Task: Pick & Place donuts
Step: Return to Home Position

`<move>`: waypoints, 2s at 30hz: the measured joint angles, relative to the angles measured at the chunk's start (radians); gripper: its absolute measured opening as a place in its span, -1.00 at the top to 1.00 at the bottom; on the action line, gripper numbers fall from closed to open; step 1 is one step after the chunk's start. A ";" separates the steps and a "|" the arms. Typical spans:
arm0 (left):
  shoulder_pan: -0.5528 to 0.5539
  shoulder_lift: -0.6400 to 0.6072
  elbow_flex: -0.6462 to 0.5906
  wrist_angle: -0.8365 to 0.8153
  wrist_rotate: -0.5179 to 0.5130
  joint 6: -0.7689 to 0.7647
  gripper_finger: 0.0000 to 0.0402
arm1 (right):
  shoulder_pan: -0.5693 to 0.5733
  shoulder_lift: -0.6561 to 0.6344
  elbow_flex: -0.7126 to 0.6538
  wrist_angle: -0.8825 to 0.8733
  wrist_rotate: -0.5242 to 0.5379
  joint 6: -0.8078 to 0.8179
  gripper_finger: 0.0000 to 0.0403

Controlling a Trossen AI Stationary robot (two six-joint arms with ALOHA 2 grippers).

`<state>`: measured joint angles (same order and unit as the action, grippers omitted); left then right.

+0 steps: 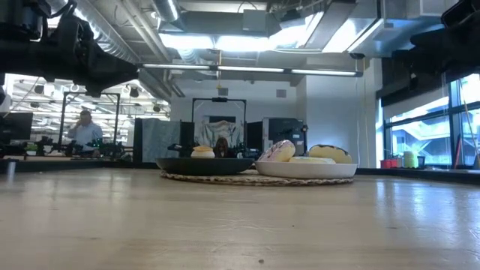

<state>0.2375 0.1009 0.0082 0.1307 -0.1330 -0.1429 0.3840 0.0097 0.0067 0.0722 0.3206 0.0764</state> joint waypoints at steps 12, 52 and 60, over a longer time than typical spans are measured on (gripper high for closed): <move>0.000 0.000 0.000 0.000 -0.006 0.000 0.37 | 0.000 0.001 0.000 -0.002 0.000 -0.199 0.10; 0.000 0.000 0.000 0.000 -0.004 -0.001 0.37 | 0.000 0.002 0.000 -0.002 0.000 -0.214 0.10; 0.000 0.000 0.000 0.000 -0.004 -0.001 0.36 | 0.000 0.002 0.000 -0.003 0.000 -0.215 0.10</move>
<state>0.2379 0.1006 0.0085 0.1307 -0.1371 -0.1436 0.3836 0.0113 0.0067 0.0697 0.3202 -0.1383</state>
